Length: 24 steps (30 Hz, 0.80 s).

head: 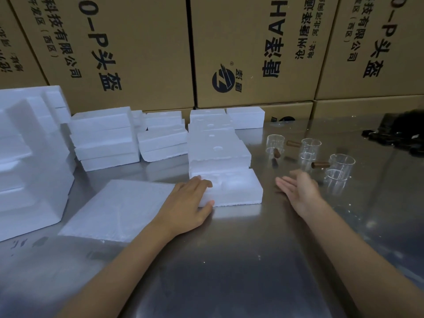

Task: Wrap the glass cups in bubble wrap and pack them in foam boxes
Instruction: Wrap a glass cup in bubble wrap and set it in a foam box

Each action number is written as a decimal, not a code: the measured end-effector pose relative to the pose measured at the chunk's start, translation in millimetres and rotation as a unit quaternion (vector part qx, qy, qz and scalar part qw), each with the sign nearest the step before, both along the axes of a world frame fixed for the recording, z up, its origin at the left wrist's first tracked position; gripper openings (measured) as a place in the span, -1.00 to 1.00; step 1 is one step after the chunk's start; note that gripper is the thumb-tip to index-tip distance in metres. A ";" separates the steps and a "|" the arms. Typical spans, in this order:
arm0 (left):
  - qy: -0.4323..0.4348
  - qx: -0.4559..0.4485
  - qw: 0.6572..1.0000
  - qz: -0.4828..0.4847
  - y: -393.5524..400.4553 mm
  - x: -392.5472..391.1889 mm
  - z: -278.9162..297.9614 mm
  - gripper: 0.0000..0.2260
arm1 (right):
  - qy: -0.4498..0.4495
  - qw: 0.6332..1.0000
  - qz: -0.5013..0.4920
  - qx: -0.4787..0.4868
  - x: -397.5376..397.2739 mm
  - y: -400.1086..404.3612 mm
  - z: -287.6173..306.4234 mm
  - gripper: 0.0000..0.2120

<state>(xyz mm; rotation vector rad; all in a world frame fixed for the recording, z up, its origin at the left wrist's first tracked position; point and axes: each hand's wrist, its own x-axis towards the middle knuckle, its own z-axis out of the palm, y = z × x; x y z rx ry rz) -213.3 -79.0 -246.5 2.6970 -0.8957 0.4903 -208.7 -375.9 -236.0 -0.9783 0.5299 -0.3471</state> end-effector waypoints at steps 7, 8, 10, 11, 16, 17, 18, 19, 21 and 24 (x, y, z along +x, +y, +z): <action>0.010 -0.054 0.998 0.011 -9.9 5.9 -4.1 -0.63 | -0.026 0.991 -0.044 0.122 26.7 -48.6 11.1 -0.66; 0.014 -0.066 0.998 0.006 -8.8 5.3 -3.6 -0.63 | -0.026 0.990 -0.049 0.131 30.0 -53.1 12.4 -0.65; 0.020 -0.099 0.995 -0.001 -5.3 3.9 0.0 -0.65 | -0.029 0.987 -0.064 0.147 36.4 -60.4 15.3 -0.58; 0.022 -0.120 0.993 -0.002 -3.3 2.9 2.9 -0.67 | -0.031 0.985 -0.073 0.153 39.3 -63.3 17.0 -0.56; -0.002 -0.202 0.979 0.033 17.1 3.4 21.5 -0.85 | 0.007 0.985 -0.081 0.153 48.8 -71.2 19.9 -0.76; -0.007 -0.211 0.975 0.061 24.3 6.0 25.5 -0.86 | 0.015 0.986 -0.080 0.147 49.5 -71.2 19.5 -0.83; -0.002 -0.214 0.972 0.097 32.8 8.9 29.9 -0.86 | 0.021 0.987 -0.078 0.137 49.4 -69.8 18.8 -0.81; 0.021 -0.209 0.968 0.137 42.8 12.2 34.1 -0.86 | 0.029 0.989 -0.073 0.121 50.0 -68.2 17.8 -0.76; 0.122 -0.176 0.954 0.211 65.5 17.2 40.7 -0.90 | 0.035 0.994 -0.067 0.079 50.3 -62.4 15.4 -0.72; 0.268 -0.077 0.928 0.248 98.9 17.5 46.9 -0.90 | 0.054 0.998 -0.026 -0.024 46.9 -50.6 12.8 -0.71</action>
